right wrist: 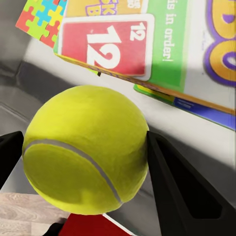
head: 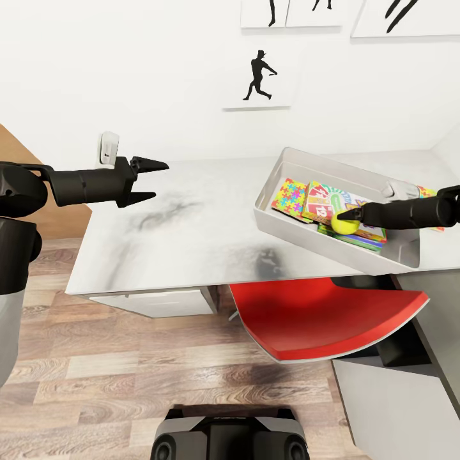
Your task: Put all the toys in the child's room - the three board games (two on the bed and one on the table), the two jigsaw puzzles on the table, and the tennis ball on the table - inside the toy box on the table in the child's room.
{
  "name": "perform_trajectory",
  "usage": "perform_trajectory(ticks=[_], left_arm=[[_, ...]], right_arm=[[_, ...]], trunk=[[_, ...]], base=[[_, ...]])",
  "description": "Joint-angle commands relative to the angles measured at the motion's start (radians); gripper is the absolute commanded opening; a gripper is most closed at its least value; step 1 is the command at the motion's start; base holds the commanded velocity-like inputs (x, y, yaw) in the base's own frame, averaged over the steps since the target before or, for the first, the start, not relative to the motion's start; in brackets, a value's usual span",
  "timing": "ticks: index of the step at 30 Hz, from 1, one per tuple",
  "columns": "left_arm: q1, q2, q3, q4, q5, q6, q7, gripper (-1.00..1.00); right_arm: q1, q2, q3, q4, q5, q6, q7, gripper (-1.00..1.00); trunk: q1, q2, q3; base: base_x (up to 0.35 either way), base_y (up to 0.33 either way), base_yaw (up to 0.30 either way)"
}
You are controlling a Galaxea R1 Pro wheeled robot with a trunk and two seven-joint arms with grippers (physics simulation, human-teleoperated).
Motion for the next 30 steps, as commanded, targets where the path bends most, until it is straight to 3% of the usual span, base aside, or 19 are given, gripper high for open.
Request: perform_trajectory(ticks=[1,30], left_arm=[[-0.001,0.0,-0.001,0.0,0.01,-0.001,0.01,1.0],[-0.003,-0.002,0.003,0.0,0.011,-0.002,0.009,1.0]], right_arm=[[-0.002,-0.001,0.002,0.001,-0.012,0.0,-0.013,-1.0],[-0.011,-0.008,0.002,-0.001,-0.007,0.0,-0.014,-1.0]], trunk=[[0.001,-0.002,-0.001],[0.001,-0.002,-0.001]], base=[[0.0,0.0,0.0],[0.0,0.012,0.0]])
